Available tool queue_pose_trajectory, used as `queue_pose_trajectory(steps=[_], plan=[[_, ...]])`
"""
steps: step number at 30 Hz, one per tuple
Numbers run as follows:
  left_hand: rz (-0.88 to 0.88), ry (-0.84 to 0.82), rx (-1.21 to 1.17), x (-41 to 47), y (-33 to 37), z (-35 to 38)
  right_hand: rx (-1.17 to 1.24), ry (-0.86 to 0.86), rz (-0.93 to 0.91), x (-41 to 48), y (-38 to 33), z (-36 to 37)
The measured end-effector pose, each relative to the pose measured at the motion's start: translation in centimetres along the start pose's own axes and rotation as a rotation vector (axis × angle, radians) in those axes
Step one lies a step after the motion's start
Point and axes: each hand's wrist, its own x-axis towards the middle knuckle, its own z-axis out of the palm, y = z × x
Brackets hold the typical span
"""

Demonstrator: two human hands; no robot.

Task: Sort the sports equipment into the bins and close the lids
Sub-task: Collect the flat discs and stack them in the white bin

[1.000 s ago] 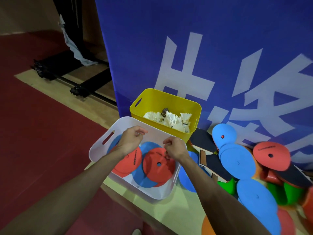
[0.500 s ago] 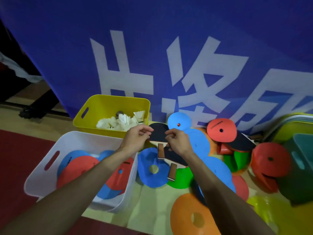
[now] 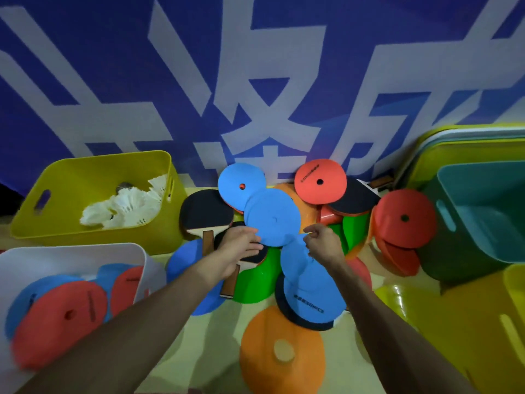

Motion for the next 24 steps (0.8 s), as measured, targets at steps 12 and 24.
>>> queue_pose_trajectory(steps=[12,24], plan=[[-0.307,0.149,-0.435,4.6,0.0,5.3,-0.132,-0.071,-0.024,2.0,4.6,-2.4],[-0.301,0.193,-0.439,4.8,-0.7,5.3,0.224,-0.156,0.193,6.5,1.5,2.7]])
